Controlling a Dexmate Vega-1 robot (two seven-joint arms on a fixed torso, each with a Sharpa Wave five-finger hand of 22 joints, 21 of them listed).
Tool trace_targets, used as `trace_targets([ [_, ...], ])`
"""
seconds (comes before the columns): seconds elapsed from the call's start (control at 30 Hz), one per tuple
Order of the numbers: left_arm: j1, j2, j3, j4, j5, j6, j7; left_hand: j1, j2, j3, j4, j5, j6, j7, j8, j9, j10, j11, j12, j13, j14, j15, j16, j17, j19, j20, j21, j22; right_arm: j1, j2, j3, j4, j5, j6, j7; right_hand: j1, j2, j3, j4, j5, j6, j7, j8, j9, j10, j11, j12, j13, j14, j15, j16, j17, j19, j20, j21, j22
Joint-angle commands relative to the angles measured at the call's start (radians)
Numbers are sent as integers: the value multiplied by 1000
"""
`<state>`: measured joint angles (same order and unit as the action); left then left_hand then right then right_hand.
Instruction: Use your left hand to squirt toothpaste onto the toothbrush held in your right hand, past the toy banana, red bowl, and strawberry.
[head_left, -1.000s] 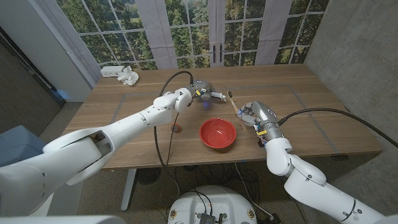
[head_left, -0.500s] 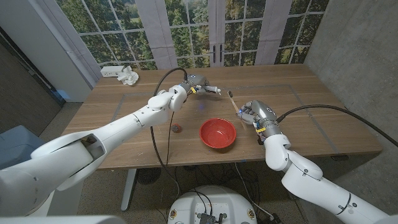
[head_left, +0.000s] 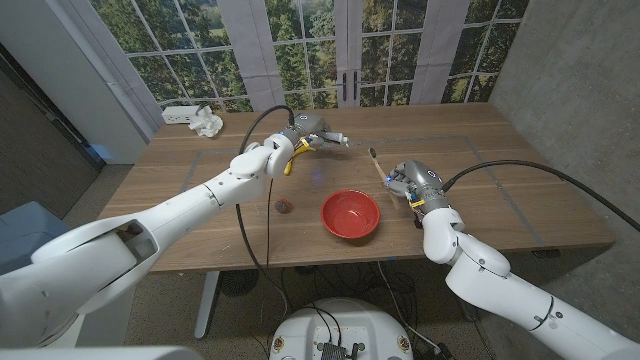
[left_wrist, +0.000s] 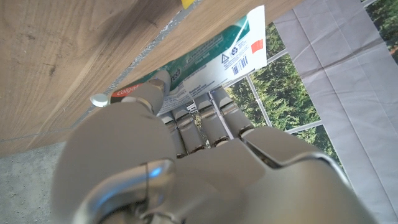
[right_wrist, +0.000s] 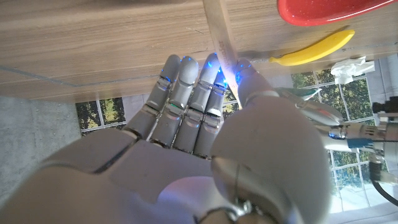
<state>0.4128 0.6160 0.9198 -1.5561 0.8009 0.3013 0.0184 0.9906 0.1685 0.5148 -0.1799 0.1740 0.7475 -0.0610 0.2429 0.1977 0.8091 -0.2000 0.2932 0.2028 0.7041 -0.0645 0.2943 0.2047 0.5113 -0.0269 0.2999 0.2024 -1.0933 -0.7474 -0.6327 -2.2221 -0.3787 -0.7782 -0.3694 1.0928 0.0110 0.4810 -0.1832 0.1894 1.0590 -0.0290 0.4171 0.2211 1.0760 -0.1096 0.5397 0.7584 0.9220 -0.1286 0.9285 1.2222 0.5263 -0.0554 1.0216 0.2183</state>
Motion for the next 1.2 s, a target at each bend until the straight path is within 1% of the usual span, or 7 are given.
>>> trace_targets([
  [0.03,24,42,-32,-71,53,23,-19,13,-2,-2,0,6,7,-4,0,6,-2,-8,-4,3,-5,-171,0,3,-3,1,6,6,79,3,-60,22,-27,-101,27,40,32,22,14,3,11,-4,6,4,54,-43,-4,-1,4,-94,6,3,-2,-7,11,-1],
  [0.47,-1,62,-44,-89,129,-14,-38,18,-3,-7,0,5,10,-8,-2,6,2,-9,-4,5,-6,-172,-1,5,-6,-1,7,6,175,-14,-136,22,-44,-204,97,40,33,24,15,3,11,-4,4,4,53,-45,-4,4,5,-94,6,3,-7,-7,21,-4],
  [0.67,-12,74,-46,-115,185,-25,-57,22,-1,-7,0,6,13,-12,-3,7,6,-10,-3,7,-6,-173,-1,6,-8,-2,7,7,201,-22,-159,26,-40,-224,113,39,31,24,15,3,13,-4,4,4,54,-44,-7,3,5,-94,6,3,-10,-7,28,-6],
  [0.97,-9,93,-62,-166,266,-33,-84,27,-2,-10,-1,6,16,-20,-4,7,5,-11,-4,10,-7,-173,-2,7,-10,-5,8,7,216,-36,-172,29,-25,-224,121,39,31,26,15,3,13,-4,3,5,56,-44,-9,3,6,-94,6,3,-12,-8,36,-9],
  [1.2,-10,106,-72,-201,334,-48,-114,30,-2,-12,-1,6,18,-24,-5,7,6,-12,-4,12,-8,-173,-3,7,-13,-8,8,7,245,-53,-203,22,-32,-234,150,39,30,27,15,3,15,-4,2,6,55,-44,-10,6,5,-94,6,2,-15,-7,43,-11],
])
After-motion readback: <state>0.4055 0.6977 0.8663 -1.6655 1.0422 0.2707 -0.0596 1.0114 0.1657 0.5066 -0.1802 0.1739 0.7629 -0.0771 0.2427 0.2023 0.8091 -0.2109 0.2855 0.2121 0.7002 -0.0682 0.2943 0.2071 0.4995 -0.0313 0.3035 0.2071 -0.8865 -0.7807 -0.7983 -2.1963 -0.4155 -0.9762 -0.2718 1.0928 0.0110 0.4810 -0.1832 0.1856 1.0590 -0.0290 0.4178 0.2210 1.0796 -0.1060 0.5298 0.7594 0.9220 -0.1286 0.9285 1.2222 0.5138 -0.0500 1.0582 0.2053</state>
